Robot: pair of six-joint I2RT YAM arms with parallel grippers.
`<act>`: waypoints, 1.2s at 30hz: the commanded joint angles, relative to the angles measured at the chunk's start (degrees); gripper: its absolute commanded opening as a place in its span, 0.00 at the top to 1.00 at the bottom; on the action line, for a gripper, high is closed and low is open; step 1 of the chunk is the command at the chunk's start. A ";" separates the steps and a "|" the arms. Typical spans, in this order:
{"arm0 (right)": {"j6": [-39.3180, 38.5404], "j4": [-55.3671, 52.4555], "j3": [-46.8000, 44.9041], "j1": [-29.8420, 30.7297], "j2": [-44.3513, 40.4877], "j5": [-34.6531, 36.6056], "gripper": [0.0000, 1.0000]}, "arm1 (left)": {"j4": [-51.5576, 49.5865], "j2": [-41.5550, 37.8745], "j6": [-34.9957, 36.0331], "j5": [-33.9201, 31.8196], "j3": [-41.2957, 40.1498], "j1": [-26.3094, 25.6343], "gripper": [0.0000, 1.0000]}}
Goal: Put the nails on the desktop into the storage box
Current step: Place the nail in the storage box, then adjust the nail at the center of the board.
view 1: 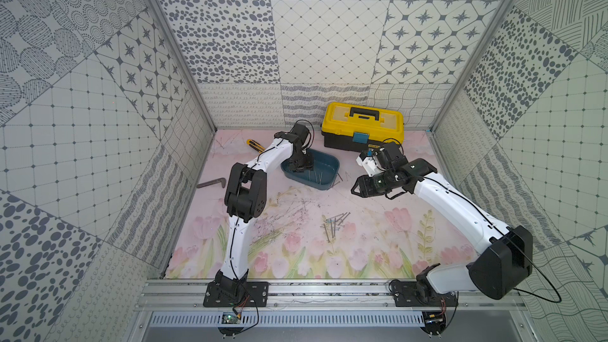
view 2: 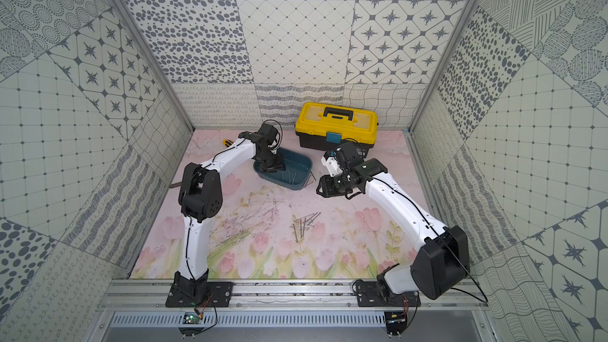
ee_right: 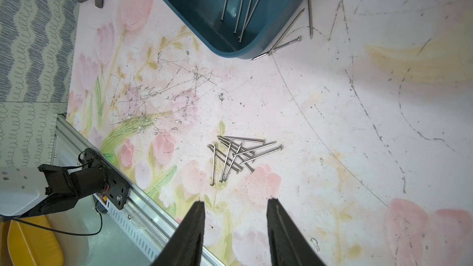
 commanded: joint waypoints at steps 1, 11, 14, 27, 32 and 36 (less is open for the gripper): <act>2.48 1.56 -0.33 0.13 1.60 2.10 0.56 | 2.94 -8.35 -1.40 4.23 -5.09 -1.03 0.52; -5.04 10.49 0.74 0.08 10.59 7.13 0.59 | 5.86 -26.90 0.75 6.78 -27.48 -1.25 0.45; -6.02 11.30 1.18 0.36 13.47 5.66 0.60 | 6.07 -30.28 0.89 6.47 -32.40 -1.24 0.44; 3.98 9.75 -5.13 3.52 15.55 7.60 0.62 | 6.90 -40.61 10.47 4.59 -44.40 -9.04 0.36; 9.94 8.29 -7.40 5.08 16.57 8.69 0.63 | 7.73 -40.58 9.56 4.81 -45.79 -9.61 0.35; 21.14 7.80 -10.17 5.49 15.11 10.45 0.65 | 7.20 -40.19 9.72 3.93 -45.19 -10.16 0.35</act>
